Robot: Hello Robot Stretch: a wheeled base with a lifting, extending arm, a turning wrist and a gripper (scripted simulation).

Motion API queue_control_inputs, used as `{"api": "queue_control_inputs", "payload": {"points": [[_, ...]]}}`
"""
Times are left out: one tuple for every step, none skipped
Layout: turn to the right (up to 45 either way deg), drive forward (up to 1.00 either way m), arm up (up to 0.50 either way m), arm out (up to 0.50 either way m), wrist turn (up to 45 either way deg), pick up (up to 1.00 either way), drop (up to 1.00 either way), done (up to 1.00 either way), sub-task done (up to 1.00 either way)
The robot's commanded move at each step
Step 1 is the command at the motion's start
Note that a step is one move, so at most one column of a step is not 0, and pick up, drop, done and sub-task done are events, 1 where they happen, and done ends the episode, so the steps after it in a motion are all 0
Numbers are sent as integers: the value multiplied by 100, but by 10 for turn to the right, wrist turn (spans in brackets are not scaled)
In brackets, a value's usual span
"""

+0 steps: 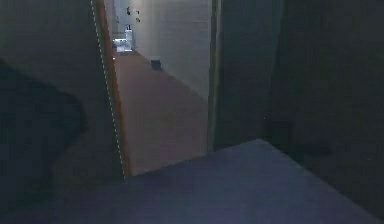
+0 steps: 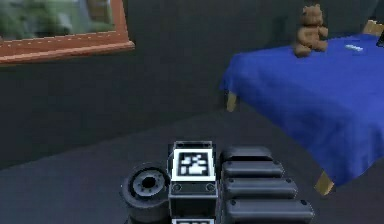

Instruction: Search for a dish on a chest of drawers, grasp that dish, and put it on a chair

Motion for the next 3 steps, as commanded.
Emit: {"api": "queue_control_inputs", "payload": {"points": [[0,100,0,0,0,0,0,0,0],[0,50,0,0,0,0,0,0,0],[-240,0,0,0,0,0,0,0,0]]}}
